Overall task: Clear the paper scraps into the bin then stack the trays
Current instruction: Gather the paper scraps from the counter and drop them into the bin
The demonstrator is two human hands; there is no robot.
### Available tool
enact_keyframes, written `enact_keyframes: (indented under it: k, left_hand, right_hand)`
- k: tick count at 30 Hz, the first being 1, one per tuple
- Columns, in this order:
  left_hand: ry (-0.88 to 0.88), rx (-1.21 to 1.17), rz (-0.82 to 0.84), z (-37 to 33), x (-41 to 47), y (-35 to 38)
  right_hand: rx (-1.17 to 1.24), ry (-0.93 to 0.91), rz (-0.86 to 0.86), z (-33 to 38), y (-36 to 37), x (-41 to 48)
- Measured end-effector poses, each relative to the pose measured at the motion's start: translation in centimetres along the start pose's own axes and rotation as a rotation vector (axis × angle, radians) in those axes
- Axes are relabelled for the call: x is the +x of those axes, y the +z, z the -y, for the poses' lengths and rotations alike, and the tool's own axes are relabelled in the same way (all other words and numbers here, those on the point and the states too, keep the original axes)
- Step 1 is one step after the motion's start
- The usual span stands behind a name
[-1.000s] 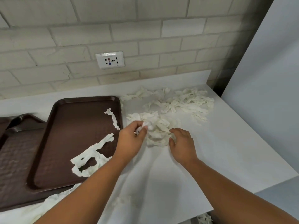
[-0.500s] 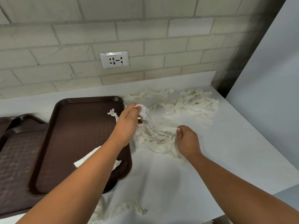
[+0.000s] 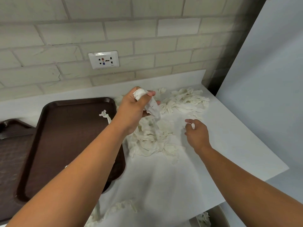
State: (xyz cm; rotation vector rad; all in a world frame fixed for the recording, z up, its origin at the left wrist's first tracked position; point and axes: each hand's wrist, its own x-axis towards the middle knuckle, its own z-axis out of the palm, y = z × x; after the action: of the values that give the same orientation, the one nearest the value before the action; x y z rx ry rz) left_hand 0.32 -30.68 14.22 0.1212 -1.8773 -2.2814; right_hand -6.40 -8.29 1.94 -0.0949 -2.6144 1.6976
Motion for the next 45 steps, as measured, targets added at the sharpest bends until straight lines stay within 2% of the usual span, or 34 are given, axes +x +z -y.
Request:
enact_keyframes:
  k: [7, 13, 18, 25, 28, 31, 36, 40, 45]
  left_hand:
    - [-0.234, 0.066, 0.229, 2.6, -0.3, 4.1]
    - [-0.458, -0.086, 0.252, 5.6, -1.8, 9.5]
    - [-0.468, -0.141, 0.182, 6.4, -3.2, 14.3]
    - [-0.444, -0.065, 0.336, 8.3, -7.1, 22.0]
    - [-0.461, 0.031, 0.385, 9.9, -9.3, 25.8]
    - [-0.489, 0.262, 0.426, 12.0, -11.6, 29.5]
    - [-0.447, 0.55, 0.545, 17.1, -15.3, 33.8]
    - [-0.469, 0.649, 0.581, 22.2, -17.4, 35.6]
    - [-0.473, 0.732, 0.545, 27.7, -18.7, 36.8]
  right_hand:
    - [-0.077, 0.028, -0.081, -2.1, -3.4, -1.4]
    - [-0.156, 0.117, -0.152, -4.6, -7.5, -3.0]
    - [-0.086, 0.188, -0.158, -6.8, -11.5, -5.2]
    - [0.05, 0.262, -0.175, -9.8, -18.9, -9.6]
    - [0.037, 0.283, -0.194, -11.9, -23.3, -12.1]
    - [0.082, 0.339, -0.192, -14.5, -27.9, -15.0]
    - [0.233, 0.536, -0.231, -18.3, -33.7, -18.0]
    - [0.097, 0.491, -0.181, -23.0, -35.7, -20.6]
    - [-0.071, 0.471, -0.067, -27.7, -36.5, -22.7]
